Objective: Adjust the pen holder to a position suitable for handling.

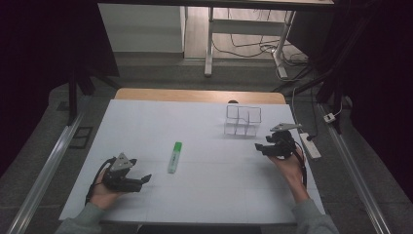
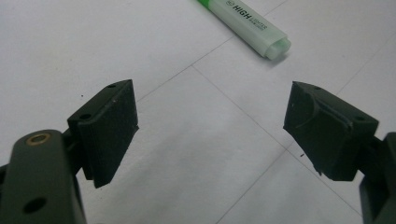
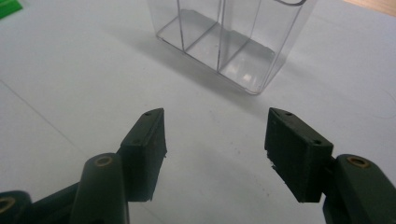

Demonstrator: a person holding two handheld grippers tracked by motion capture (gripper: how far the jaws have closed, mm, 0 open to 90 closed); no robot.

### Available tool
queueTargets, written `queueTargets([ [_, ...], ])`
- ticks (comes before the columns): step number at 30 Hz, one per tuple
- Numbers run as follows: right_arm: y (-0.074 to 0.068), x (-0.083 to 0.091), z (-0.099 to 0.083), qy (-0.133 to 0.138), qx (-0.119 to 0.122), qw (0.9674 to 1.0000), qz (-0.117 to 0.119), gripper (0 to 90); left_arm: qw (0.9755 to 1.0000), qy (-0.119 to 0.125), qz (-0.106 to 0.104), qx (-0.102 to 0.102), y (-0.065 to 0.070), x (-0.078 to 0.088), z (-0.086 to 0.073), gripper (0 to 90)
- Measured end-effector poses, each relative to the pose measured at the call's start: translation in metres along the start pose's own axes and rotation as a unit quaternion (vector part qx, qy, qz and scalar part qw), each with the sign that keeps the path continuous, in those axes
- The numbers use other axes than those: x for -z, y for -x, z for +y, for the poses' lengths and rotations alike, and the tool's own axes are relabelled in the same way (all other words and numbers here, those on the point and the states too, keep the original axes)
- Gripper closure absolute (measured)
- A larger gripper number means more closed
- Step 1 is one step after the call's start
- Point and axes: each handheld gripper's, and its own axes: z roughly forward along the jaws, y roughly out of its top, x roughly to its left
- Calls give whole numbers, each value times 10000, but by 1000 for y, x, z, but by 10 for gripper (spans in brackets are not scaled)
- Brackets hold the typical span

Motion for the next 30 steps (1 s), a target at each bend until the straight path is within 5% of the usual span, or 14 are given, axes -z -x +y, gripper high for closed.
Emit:
queueTargets([
  [12, 14, -9, 3, -49, -214, 9997, -56, 495, 10000, -11, -2, -13, 0, -1, 0, 173],
  [30, 35, -24, 15, -140, -254, 9995, -112, 891, 10000, -51, -2, -27, -1, -2, 0, 172],
])
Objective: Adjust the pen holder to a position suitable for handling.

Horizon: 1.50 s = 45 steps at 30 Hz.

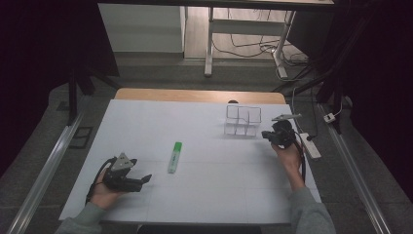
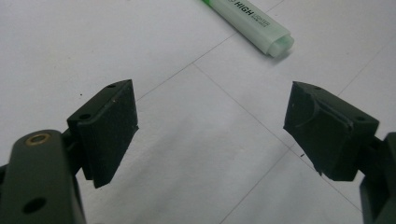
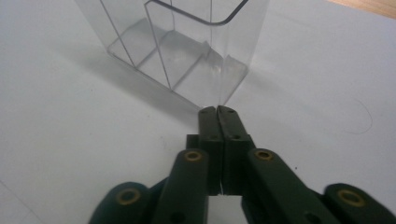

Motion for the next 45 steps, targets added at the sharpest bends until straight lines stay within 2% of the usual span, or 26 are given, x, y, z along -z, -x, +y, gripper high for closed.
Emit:
queueTargets([
  [16, 15, -21, 12, 8, -133, 9999, -109, 892, 10000, -38, 27, -28, -1, -1, 0, 172],
  [21, 20, -26, 15, 99, -281, 9996, -2, 891, 10000, -44, 27, -36, -1, -2, 0, 171],
  [38, 23, -30, 23, 282, -350, 9990, 53, 892, 10000, -81, 35, -36, -1, -3, 0, 169],
  [45, 19, -32, 24, 286, -314, 9991, 87, 892, 10000, -78, 32, -40, -1, -3, 0, 169],
])
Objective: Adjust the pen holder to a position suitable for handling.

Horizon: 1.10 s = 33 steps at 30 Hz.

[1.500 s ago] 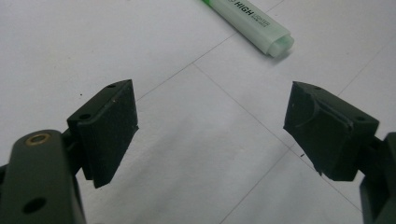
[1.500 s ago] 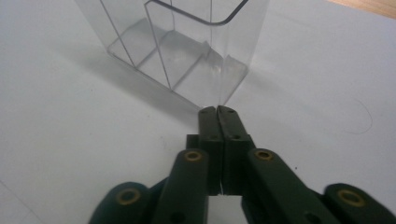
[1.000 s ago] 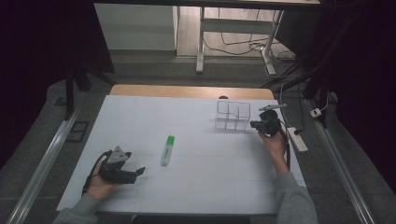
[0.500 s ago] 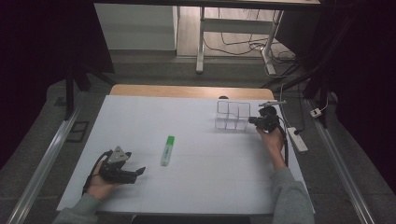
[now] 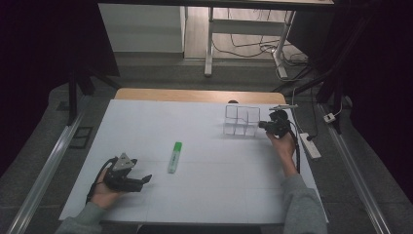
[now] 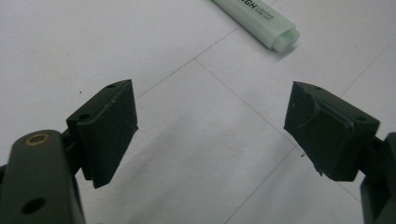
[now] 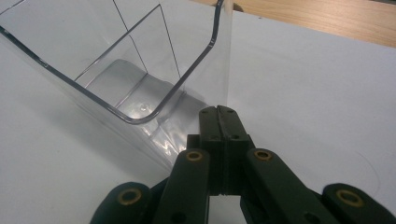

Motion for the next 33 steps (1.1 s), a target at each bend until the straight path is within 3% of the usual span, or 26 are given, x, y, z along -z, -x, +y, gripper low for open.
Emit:
queueTargets([
  [7, -12, -5, 6, -22, 187, 9998, 26, 892, 10000, 1, -7, -1, 0, 0, 0, 169],
  [33, -37, -22, 17, 20, 295, 9993, 224, 891, 10000, -5, -11, -5, 0, 0, 0, 170],
])
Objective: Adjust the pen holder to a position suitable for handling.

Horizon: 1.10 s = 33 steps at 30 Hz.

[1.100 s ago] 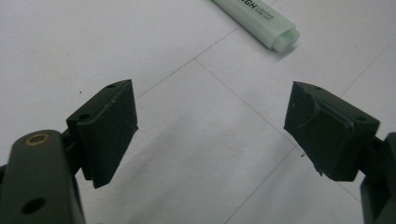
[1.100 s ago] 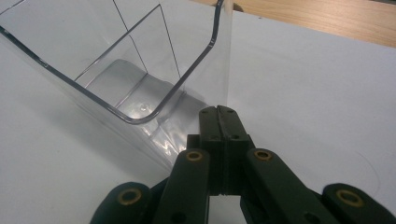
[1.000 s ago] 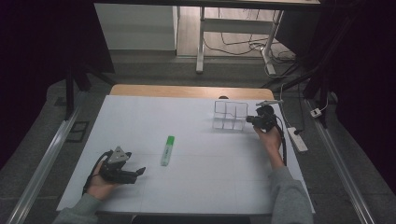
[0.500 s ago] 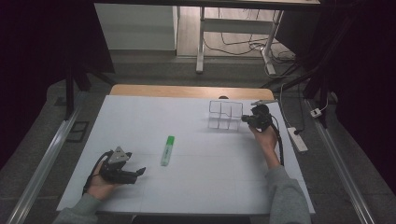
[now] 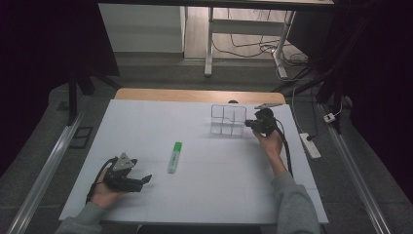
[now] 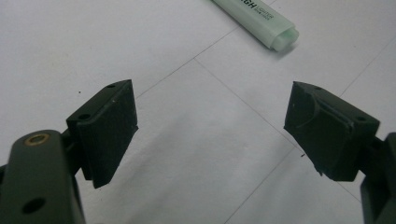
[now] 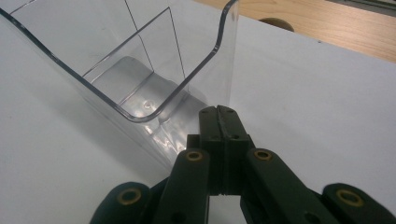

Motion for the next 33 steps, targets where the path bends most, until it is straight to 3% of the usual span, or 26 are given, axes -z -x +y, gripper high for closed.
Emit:
queueTargets([
  [33, -42, -39, 19, -83, 272, 9992, 279, 891, 10000, 0, -11, 0, 0, 1, -1, 169],
])
